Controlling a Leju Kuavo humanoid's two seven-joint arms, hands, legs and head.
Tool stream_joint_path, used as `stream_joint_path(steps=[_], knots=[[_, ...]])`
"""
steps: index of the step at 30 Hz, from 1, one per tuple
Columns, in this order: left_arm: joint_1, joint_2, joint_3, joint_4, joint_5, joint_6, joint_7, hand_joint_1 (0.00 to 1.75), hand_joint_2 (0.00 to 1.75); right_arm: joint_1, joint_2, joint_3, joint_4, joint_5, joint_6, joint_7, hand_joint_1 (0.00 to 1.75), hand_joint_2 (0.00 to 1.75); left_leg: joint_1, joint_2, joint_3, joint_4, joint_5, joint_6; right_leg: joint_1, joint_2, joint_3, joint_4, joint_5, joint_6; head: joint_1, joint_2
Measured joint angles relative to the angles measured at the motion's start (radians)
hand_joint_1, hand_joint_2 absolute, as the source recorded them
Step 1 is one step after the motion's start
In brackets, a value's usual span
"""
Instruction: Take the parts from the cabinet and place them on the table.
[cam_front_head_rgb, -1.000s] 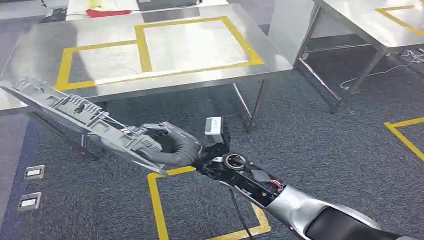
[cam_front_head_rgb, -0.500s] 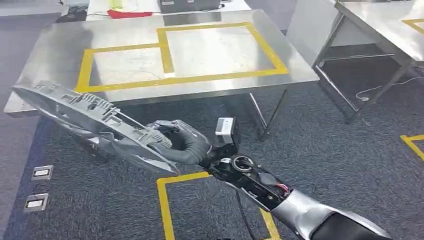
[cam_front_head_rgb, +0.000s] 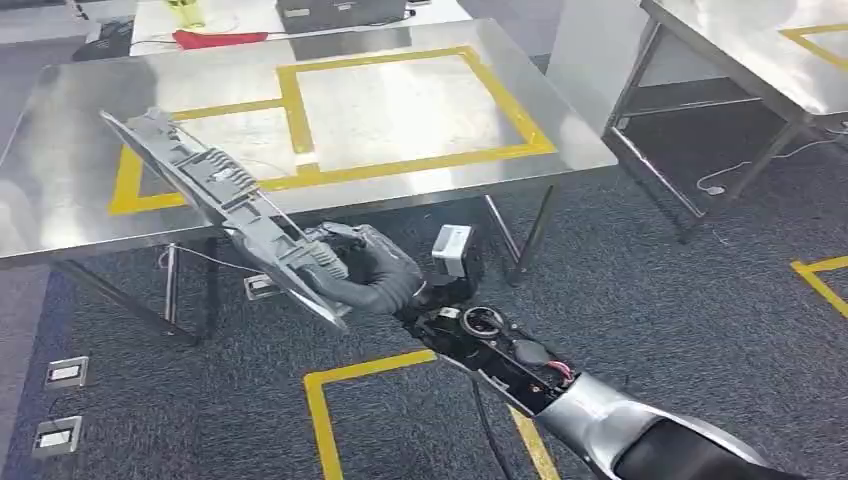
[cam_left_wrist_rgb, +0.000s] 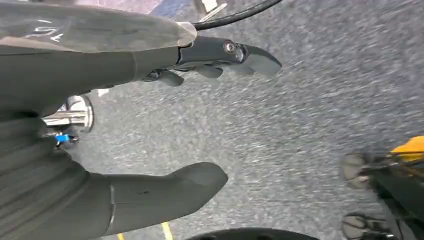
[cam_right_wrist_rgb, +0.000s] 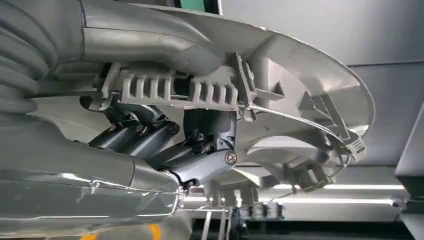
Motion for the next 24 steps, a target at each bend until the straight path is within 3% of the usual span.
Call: stream_joint_path(steps=[1,2,3,6,7,8,10,11,12,13,15,16,17,18,19,21,22,24], knots=[[0.001,-0.001,0.000,0.000,0.001,0.000,0.000,0.00,1.75,0.000,0.000,-0.003,0.000,0.003,-0.001,-0.001,1.75,1.75,-0.001,0.002,0.007,-0.036,0.003,-0.001,0.002,0.000,0.005,0.003,-0.008,0.008,-0.005,0.000],[-0.004,0.000,0.000,0.000,0.001,0.000,0.001,0.00,1.75,-0.002,0.000,-0.006,-0.001,0.009,-0.004,-0.004,1.75,1.75,-0.009,0.001,0.011,-0.052,-0.027,0.013,0.005,0.002,-0.003,0.005,-0.012,0.014,-0.013,0.000],[-0.005,0.000,0.000,0.000,0.001,0.000,0.001,0.00,1.75,-0.003,0.000,-0.007,-0.003,0.016,-0.014,-0.004,1.75,1.75,-0.010,-0.001,0.009,-0.044,-0.010,0.021,0.006,0.002,-0.004,0.002,-0.017,0.019,-0.007,0.000],[-0.003,-0.002,0.000,0.000,0.000,0.000,0.000,0.00,1.75,-0.001,0.000,-0.013,-0.010,0.056,-0.090,-0.010,1.75,1.75,-0.008,-0.003,0.032,-0.049,-0.025,0.042,0.002,-0.002,0.009,0.023,-0.033,0.030,0.002,0.000],[-0.002,-0.002,0.000,0.000,-0.003,0.000,0.000,0.00,1.75,-0.002,0.000,-0.017,-0.011,0.063,-0.105,-0.011,1.75,1.75,-0.008,-0.003,0.040,-0.049,-0.030,0.049,0.002,-0.006,-0.012,0.077,-0.043,0.033,0.005,0.000],[-0.002,-0.002,0.000,0.000,-0.003,0.000,0.000,0.00,1.75,-0.003,-0.001,-0.021,-0.013,0.070,-0.117,-0.011,1.75,1.75,-0.008,-0.003,0.045,-0.049,-0.034,0.054,0.003,-0.006,-0.053,0.156,-0.067,0.036,0.010,0.000],[-0.004,-0.002,0.000,0.000,-0.005,0.000,0.000,0.00,1.75,0.000,-0.004,-0.026,-0.015,0.078,-0.133,-0.012,1.75,1.75,-0.013,-0.004,0.054,-0.048,-0.046,0.060,0.003,-0.006,-0.158,0.323,-0.140,0.042,0.022,0.000],[-0.003,-0.002,0.000,0.000,-0.005,0.000,0.000,0.00,1.75,0.002,-0.005,-0.029,-0.015,0.085,-0.140,-0.012,1.75,1.75,-0.015,-0.005,0.062,-0.048,-0.052,0.061,0.003,-0.006,-0.188,0.357,-0.153,0.041,0.026,0.000],[-0.002,-0.002,0.000,0.000,-0.005,0.000,0.000,0.00,1.75,0.003,-0.008,-0.031,-0.015,0.095,-0.156,-0.013,1.75,1.75,-0.017,-0.007,0.072,-0.048,-0.060,0.061,0.003,-0.006,-0.196,0.345,-0.135,0.038,0.030,0.000],[-0.002,-0.002,0.000,0.000,-0.006,0.000,0.000,0.00,1.75,0.002,-0.010,-0.034,-0.015,0.108,-0.172,-0.017,1.75,1.75,-0.019,-0.009,0.084,-0.048,-0.067,0.061,0.004,-0.006,-0.185,0.294,-0.092,0.033,0.033,0.000],[-0.001,-0.002,0.000,0.000,-0.006,0.000,0.001,0.00,1.75,-0.005,-0.011,-0.045,-0.015,0.141,-0.210,-0.026,1.75,1.75,-0.024,-0.010,0.110,-0.049,-0.083,0.058,0.013,-0.006,-0.125,0.110,0.043,0.014,0.041,0.000],[0.001,-0.006,0.000,0.000,-0.006,0.000,0.001,0.00,1.75,-0.010,-0.011,-0.048,-0.014,0.154,-0.225,-0.030,1.75,1.75,-0.022,-0.009,0.111,-0.051,-0.090,0.056,0.020,-0.008,-0.106,0.051,0.081,-0.005,0.041,0.000],[-0.004,-0.007,0.000,0.000,-0.006,0.000,0.001,0.00,1.75,-0.017,-0.011,-0.054,-0.014,0.166,-0.240,-0.033,1.75,1.75,-0.026,-0.009,0.114,-0.050,-0.092,0.052,0.024,-0.012,-0.115,0.030,0.042,-0.011,0.030,0.000],[-0.005,-0.006,0.000,0.000,-0.007,0.000,0.001,0.00,1.75,-0.025,-0.011,-0.056,-0.014,0.186,-0.256,-0.035,1.75,1.75,-0.025,-0.008,0.108,-0.051,-0.095,0.045,0.025,-0.010,-0.094,0.019,0.050,-0.010,0.039,0.000],[-0.006,-0.006,0.000,0.000,-0.008,0.000,0.001,0.00,1.75,-0.029,-0.011,-0.061,-0.014,0.203,-0.277,-0.039,1.75,1.75,-0.026,-0.007,0.115,-0.044,-0.093,0.040,0.026,-0.009,-0.104,0.010,0.057,-0.012,0.040,0.000],[-0.008,0.000,0.000,0.000,-0.009,0.002,0.000,0.00,1.75,-0.042,-0.008,-0.074,-0.014,0.247,-0.333,-0.044,1.75,1.75,-0.026,-0.006,0.119,-0.044,-0.104,0.034,0.010,-0.010,-0.071,-0.003,0.060,-0.017,0.034,0.000],[-0.008,-0.002,0.000,0.000,-0.009,0.003,-0.001,0.00,1.75,-0.052,-0.008,-0.080,-0.013,0.259,-0.349,-0.044,1.75,1.75,-0.025,-0.004,0.109,-0.009,-0.113,0.026,0.012,-0.010,-0.062,-0.008,0.059,-0.018,0.029,0.000],[-0.009,-0.001,0.000,0.000,-0.010,0.003,-0.001,0.00,1.75,-0.068,-0.008,-0.093,-0.008,0.265,-0.359,-0.043,1.75,1.75,-0.020,-0.004,0.017,0.148,-0.171,0.018,0.010,-0.012,-0.058,-0.008,0.054,-0.022,0.010,0.000]])
